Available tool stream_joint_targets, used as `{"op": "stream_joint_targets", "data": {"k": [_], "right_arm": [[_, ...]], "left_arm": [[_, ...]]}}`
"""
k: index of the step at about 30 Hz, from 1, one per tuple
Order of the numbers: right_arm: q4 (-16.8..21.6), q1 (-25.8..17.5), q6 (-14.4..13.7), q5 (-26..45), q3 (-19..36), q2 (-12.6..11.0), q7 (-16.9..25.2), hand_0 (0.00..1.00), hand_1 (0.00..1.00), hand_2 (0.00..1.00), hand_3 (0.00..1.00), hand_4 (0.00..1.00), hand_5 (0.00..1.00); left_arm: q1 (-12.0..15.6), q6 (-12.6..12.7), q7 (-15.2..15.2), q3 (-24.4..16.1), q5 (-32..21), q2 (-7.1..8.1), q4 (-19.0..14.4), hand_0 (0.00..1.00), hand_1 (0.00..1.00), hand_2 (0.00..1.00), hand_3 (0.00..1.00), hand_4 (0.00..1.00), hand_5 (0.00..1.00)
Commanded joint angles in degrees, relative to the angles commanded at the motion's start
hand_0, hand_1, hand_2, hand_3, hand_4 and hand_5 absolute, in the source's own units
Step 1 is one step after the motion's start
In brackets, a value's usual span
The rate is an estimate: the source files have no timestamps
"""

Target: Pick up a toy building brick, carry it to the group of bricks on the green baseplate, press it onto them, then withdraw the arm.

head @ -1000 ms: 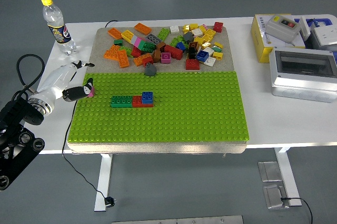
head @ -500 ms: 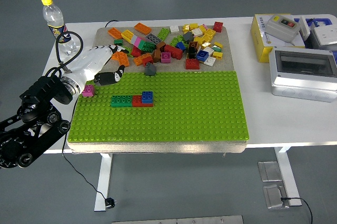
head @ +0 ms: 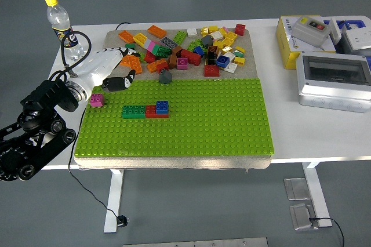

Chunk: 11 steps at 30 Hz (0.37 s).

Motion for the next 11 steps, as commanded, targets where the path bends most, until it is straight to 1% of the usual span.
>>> {"op": "stream_joint_targets", "data": {"k": [3, 5, 6, 7, 11], "right_arm": [[0.0, 0.27, 0.11, 1.48, -2.73, -0.42, 0.08, 0.719, 0.749, 0.791, 0.787, 0.467, 0.892], [0.0, 0.45, 0.41, 2.8, -4.54, -0.77, 0.39, 0.719, 0.749, 0.791, 0.787, 0.467, 0.892], [0.0, 0.51, 0.51, 3.12, -4.96, -0.88, 0.46, 0.717, 0.744, 0.789, 0.779, 0.461, 0.852], [0.0, 0.55, 0.6, 3.42, -5.32, -0.98, 0.49, 0.717, 0.744, 0.789, 0.779, 0.461, 0.852], [0.0, 0.82, 1.07, 5.92, -8.43, -1.35, 0.74, 0.717, 0.744, 0.789, 0.779, 0.461, 0.852]], "left_arm": [[1.31, -0.16, -0.11, -0.94, -0.09, 1.36, 0.13, 0.973, 0.916, 0.912, 0.833, 0.419, 0.211], [2.45, -0.27, -0.27, -1.53, -0.28, 2.6, 0.46, 0.973, 0.916, 0.912, 0.833, 0.419, 0.211], [2.84, -0.29, -0.36, -1.66, -0.39, 3.05, 0.69, 0.973, 0.916, 0.912, 0.832, 0.419, 0.212], [3.15, -0.29, -0.47, -1.71, -0.5, 3.44, 0.93, 0.973, 0.916, 0.912, 0.832, 0.419, 0.212], [4.15, -0.24, -1.31, -1.04, -1.12, 4.95, 2.98, 0.973, 0.916, 0.912, 0.832, 0.419, 0.212]]}}
